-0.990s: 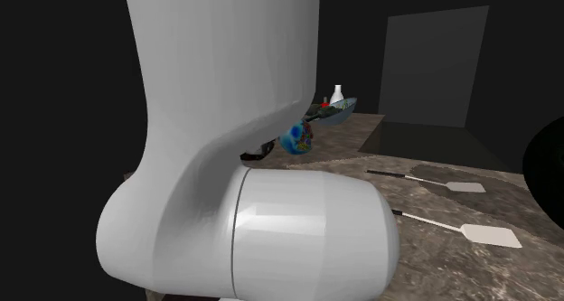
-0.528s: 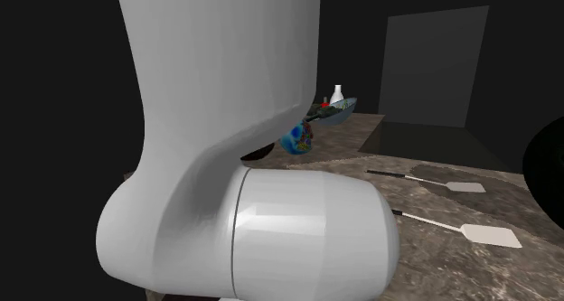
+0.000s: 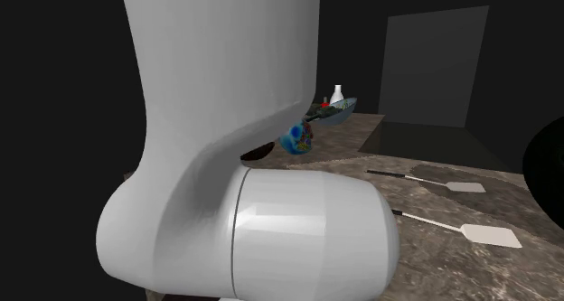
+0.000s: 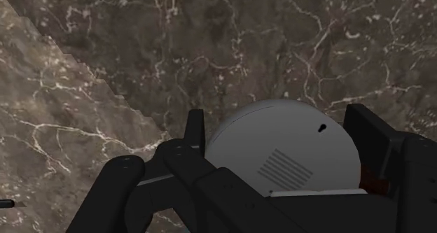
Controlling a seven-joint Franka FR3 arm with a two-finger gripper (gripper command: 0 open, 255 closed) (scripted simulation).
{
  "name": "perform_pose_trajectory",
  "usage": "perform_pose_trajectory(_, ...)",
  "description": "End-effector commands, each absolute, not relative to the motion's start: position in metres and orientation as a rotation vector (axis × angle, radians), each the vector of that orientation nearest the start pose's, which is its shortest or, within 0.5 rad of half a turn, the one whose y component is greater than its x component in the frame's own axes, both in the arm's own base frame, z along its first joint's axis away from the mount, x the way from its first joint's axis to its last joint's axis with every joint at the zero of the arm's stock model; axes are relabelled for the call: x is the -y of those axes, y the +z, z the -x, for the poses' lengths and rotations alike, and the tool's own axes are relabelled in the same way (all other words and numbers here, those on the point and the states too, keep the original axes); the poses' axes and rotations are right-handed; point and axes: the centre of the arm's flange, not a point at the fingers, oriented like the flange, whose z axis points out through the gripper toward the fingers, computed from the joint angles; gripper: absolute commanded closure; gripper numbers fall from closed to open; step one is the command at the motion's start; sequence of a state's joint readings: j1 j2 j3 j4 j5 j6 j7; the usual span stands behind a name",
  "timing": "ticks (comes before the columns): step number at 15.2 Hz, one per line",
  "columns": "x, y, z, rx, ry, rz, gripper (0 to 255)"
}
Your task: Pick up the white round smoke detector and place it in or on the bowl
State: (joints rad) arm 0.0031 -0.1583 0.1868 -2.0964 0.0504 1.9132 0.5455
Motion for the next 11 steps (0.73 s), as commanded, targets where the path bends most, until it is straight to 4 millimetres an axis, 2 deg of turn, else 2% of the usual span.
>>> perform_pose_trajectory(1,-0.110,0.488,-0.518,-0.586,0.051,3.079,255)
perform_pose_trajectory(11,-0.151,0.495,-0.643,-0.586,0.051,3.079,255)
